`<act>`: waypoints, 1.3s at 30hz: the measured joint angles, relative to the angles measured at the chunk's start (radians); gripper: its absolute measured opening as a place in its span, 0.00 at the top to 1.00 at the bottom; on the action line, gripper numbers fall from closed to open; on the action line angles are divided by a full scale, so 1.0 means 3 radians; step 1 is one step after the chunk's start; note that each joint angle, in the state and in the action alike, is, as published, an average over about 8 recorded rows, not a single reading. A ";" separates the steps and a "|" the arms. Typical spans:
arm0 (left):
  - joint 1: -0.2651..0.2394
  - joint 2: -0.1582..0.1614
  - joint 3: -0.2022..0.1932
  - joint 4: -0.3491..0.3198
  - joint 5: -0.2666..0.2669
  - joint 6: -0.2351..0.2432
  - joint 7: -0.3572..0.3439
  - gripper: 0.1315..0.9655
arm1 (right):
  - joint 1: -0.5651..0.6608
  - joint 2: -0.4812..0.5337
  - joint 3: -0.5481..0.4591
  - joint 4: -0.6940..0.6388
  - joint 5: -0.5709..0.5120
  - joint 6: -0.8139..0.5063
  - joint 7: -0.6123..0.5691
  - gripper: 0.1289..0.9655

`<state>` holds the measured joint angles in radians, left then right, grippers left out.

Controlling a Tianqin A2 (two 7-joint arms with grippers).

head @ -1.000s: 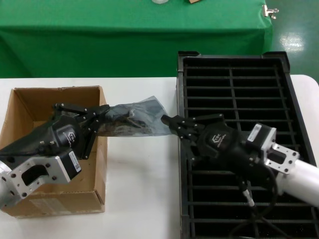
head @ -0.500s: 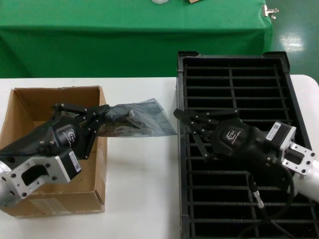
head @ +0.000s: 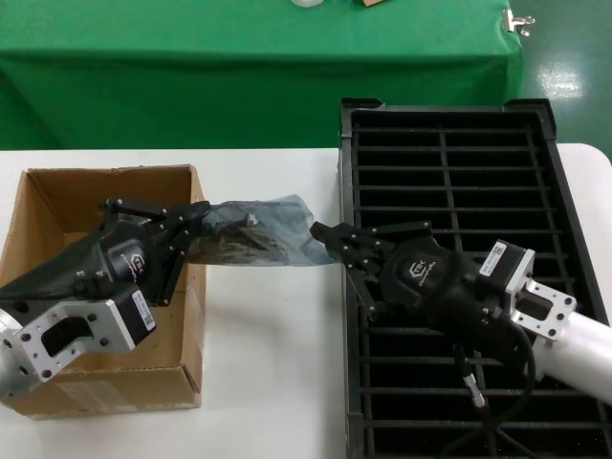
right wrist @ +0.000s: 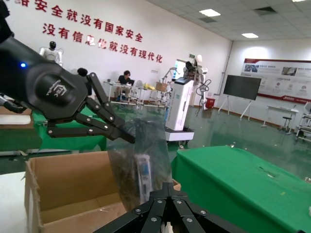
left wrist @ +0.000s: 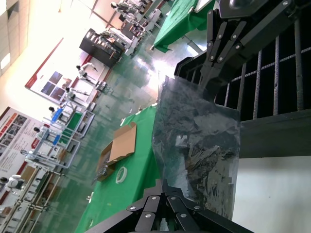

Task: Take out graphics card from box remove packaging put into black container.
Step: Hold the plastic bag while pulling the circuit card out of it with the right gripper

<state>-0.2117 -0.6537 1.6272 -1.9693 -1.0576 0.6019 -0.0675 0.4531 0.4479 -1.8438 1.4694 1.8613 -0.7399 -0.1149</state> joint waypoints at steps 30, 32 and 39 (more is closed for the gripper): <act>0.0000 0.0000 0.0000 0.0000 0.0000 0.0000 0.0000 0.99 | 0.0671 -0.0041 -0.0228 -0.0725 0.0061 -0.0855 -0.0206 1.00; 0.0000 0.0000 0.0000 0.0000 0.0000 0.0000 0.0000 0.99 | 0.0685 -0.0033 -0.0227 -0.0731 0.0070 -0.0896 -0.0209 1.00; 0.0000 0.0000 0.0000 0.0000 0.0000 0.0000 0.0000 0.99 | 0.0723 -0.0006 -0.0173 -0.0767 0.0091 -0.0940 -0.0233 1.00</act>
<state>-0.2117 -0.6537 1.6272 -1.9693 -1.0576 0.6019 -0.0675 0.6701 0.4460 -1.8958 1.2392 1.8888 -1.0218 -0.1848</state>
